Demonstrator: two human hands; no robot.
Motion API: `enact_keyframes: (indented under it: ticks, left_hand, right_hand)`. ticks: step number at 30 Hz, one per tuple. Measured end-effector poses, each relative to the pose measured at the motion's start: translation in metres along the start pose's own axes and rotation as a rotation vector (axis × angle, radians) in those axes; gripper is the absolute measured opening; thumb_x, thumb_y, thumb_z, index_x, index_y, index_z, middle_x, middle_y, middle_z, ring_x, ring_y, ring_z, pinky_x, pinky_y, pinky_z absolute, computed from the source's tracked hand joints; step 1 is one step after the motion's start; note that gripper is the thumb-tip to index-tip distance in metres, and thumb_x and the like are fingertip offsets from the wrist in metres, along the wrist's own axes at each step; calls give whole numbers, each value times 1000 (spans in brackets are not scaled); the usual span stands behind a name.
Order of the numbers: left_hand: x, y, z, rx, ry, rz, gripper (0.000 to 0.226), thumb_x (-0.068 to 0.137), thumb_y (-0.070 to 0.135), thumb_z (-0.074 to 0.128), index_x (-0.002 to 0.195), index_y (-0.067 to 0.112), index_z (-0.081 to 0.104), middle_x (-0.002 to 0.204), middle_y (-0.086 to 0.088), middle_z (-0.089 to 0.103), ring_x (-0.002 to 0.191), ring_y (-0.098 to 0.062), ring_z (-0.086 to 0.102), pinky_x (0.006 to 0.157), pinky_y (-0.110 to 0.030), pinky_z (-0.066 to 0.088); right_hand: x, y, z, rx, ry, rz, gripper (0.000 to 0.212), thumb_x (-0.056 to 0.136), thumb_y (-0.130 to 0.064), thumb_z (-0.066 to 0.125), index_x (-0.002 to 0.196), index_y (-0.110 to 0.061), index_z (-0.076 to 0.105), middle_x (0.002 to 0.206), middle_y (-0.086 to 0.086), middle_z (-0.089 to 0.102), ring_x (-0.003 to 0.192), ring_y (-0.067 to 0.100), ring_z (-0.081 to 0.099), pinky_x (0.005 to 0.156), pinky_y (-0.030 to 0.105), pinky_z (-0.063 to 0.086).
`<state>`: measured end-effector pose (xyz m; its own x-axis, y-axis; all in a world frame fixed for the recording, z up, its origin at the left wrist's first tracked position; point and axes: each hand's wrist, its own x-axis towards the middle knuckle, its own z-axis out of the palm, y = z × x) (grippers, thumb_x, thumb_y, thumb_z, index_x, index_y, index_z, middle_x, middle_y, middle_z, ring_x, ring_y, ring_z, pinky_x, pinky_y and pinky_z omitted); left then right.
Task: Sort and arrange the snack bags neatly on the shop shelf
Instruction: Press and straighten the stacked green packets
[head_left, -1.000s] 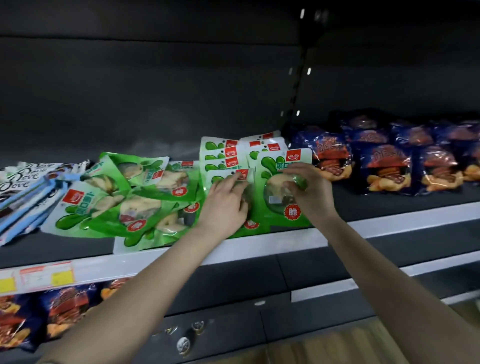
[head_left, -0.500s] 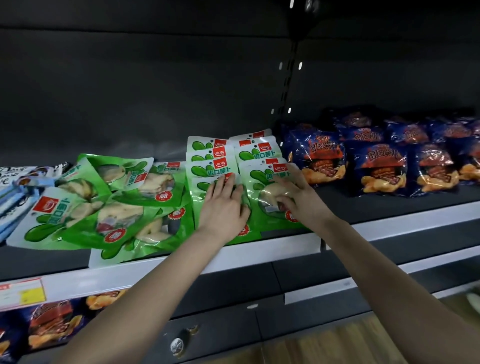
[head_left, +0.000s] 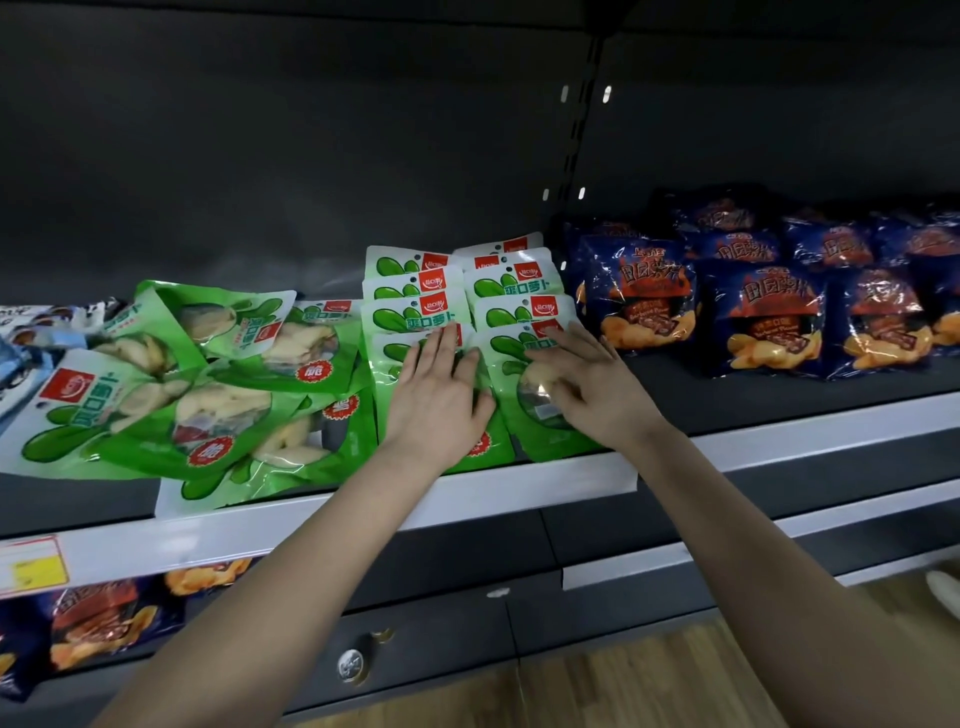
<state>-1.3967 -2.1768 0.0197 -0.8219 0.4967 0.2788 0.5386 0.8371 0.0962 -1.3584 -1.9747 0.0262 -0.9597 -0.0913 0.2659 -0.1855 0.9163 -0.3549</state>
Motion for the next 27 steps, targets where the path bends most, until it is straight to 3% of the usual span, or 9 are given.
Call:
enact_keyframes:
  ticks: [4, 8, 14, 22, 27]
  left_hand:
    - [0, 1, 0, 15, -5, 0, 59, 96, 44, 28, 147, 15, 27, 158, -15, 5, 146, -26, 4, 116, -37, -5]
    - [0, 1, 0, 8, 0, 0, 59, 96, 44, 28, 147, 15, 28, 158, -15, 6, 146, -26, 4, 116, -37, -5]
    - [1, 2, -1, -20, 31, 2, 56, 95, 43, 33, 144, 17, 35, 158, -15, 9, 146, -26, 7, 117, -37, -2]
    - [0, 1, -4, -79, 91, 16, 49, 92, 36, 42, 137, 18, 46, 157, -13, 15, 145, -26, 12, 115, -35, -2]
    - [-2, 2, -10, -104, 129, 16, 48, 91, 31, 44, 136, 16, 48, 154, -13, 24, 144, -27, 18, 116, -35, -2]
  right_hand:
    - [-2, 0, 2, -96, 86, 28, 43, 86, -35, 60, 129, -34, 55, 145, -3, 43, 138, 20, 31, 109, 45, 27]
    - [-3, 1, 3, -131, 103, 22, 44, 84, -44, 61, 127, -37, 57, 143, -4, 45, 135, 20, 34, 105, 48, 29]
    - [-3, -1, 2, -168, 94, 17, 45, 85, -46, 60, 128, -36, 56, 144, -4, 42, 135, 20, 32, 104, 46, 27]
    - [-3, -7, -4, -133, 147, 22, 43, 85, -36, 61, 125, -21, 61, 139, 4, 48, 129, 27, 38, 103, 51, 29]
    - [-3, -12, -8, -157, 126, 28, 48, 84, -45, 47, 119, -18, 65, 136, 7, 50, 126, 31, 42, 104, 56, 30]
